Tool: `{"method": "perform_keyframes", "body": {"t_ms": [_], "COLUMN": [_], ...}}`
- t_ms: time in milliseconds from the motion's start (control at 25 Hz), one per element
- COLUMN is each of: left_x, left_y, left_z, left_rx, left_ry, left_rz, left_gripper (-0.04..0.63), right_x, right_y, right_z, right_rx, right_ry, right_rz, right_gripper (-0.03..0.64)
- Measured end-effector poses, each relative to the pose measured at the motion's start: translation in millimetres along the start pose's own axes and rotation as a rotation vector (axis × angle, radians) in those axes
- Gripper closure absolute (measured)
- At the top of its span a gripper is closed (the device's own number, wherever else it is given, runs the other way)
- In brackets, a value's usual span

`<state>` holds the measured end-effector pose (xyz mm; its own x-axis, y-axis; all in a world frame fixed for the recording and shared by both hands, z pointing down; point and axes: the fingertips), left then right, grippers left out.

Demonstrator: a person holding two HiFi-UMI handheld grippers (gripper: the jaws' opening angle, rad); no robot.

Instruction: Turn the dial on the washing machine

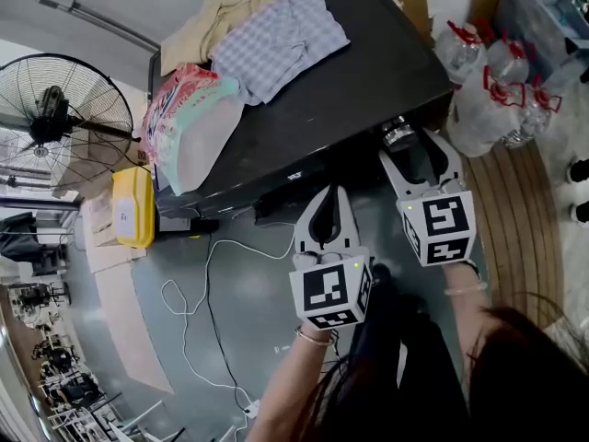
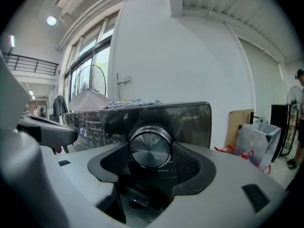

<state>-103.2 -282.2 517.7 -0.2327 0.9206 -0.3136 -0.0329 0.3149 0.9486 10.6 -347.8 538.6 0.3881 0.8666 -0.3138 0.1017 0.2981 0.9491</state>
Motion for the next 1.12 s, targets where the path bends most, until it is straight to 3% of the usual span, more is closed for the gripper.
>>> {"method": "perform_keyframes", "body": {"t_ms": [200, 360, 1120], "left_x": [0.4, 0.2, 2.6], "left_y": [0.8, 2.0, 0.9], "left_z": [0.3, 0.5, 2.9], "left_rx": [-0.001, 0.002, 0.019], "left_ry": [-0.001, 0.000, -0.004], "left_rz": [-0.002, -0.004, 0.003], "left_gripper": [0.580, 0.580, 0.580], "right_x": [-1.3, -1.9, -0.6], "right_y": [-4.0, -3.9, 0.7], "right_z": [-6.8, -6.6, 3.5], "right_rx": [0.196, 0.236, -0.176], "right_ry": [0.018, 0.033, -0.027], "right_rz": [-0.023, -0.027, 0.015], "right_gripper": [0.310, 0.328, 0.322]}}
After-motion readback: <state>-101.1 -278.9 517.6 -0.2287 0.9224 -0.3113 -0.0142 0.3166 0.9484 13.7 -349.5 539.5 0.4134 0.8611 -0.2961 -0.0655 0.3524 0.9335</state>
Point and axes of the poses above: the fingertips, and each gripper's own axes: x backward along the fingers, z to its right, y out of its underside, and after that the axes turned 1 degree about -y, right-handed
